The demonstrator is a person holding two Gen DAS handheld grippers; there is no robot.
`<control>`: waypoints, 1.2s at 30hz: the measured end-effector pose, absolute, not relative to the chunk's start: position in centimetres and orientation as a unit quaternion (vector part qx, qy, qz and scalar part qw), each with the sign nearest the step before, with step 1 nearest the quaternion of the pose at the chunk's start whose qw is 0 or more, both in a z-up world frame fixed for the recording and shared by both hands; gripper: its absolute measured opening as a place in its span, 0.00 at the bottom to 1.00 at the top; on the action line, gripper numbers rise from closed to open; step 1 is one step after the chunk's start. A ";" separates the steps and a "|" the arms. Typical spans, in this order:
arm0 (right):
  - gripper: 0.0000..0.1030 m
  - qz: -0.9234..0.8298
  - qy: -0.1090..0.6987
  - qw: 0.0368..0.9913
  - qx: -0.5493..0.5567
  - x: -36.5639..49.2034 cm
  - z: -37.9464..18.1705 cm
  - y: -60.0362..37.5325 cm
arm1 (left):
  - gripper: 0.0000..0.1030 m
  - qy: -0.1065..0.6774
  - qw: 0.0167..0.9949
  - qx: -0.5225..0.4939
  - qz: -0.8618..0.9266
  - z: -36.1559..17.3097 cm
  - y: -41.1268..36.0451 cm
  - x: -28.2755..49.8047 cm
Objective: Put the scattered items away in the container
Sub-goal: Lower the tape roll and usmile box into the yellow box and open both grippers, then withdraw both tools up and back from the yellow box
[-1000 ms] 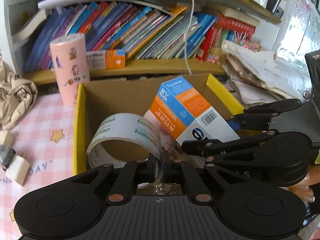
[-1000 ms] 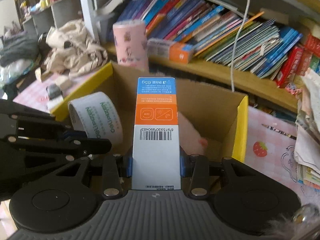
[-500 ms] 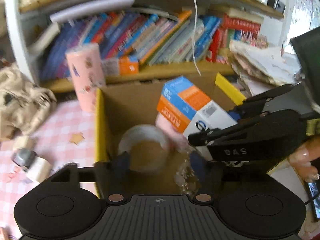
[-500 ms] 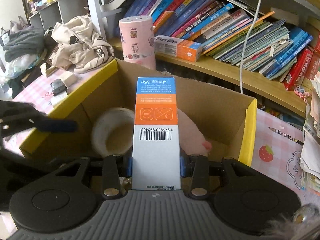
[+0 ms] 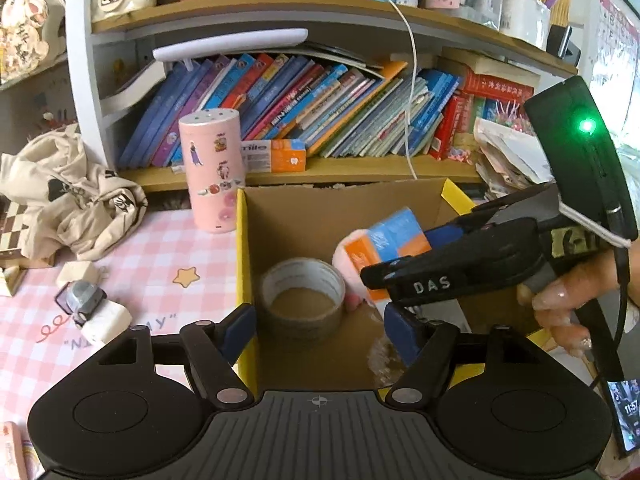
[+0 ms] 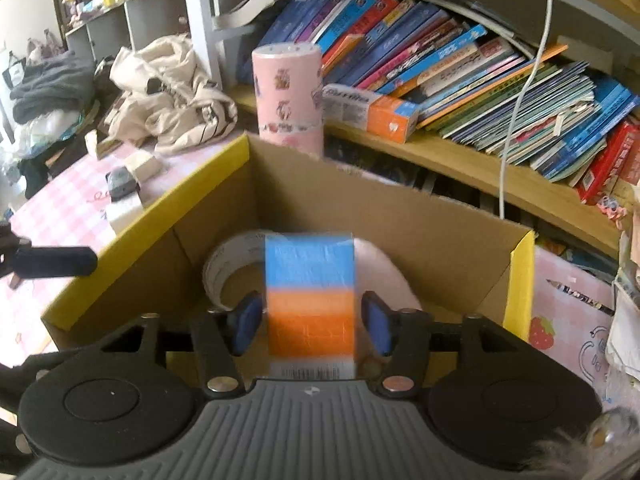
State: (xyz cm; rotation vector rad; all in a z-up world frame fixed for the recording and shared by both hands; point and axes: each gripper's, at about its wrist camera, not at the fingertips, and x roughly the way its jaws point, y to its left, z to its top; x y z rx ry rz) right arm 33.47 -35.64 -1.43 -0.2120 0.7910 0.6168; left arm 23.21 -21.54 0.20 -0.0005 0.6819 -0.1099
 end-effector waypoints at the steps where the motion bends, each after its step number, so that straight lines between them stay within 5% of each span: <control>1: 0.59 0.295 0.375 0.873 -0.099 33.4 -1.2 -35.8 | 0.71 0.333 0.941 -0.001 -0.053 0.3 -21.5 23.1; 36: 0.71 0.163 0.294 0.940 -0.055 19.2 1.3 -38.5 | 0.71 0.302 0.952 -0.023 -0.050 1.4 -17.2 15.1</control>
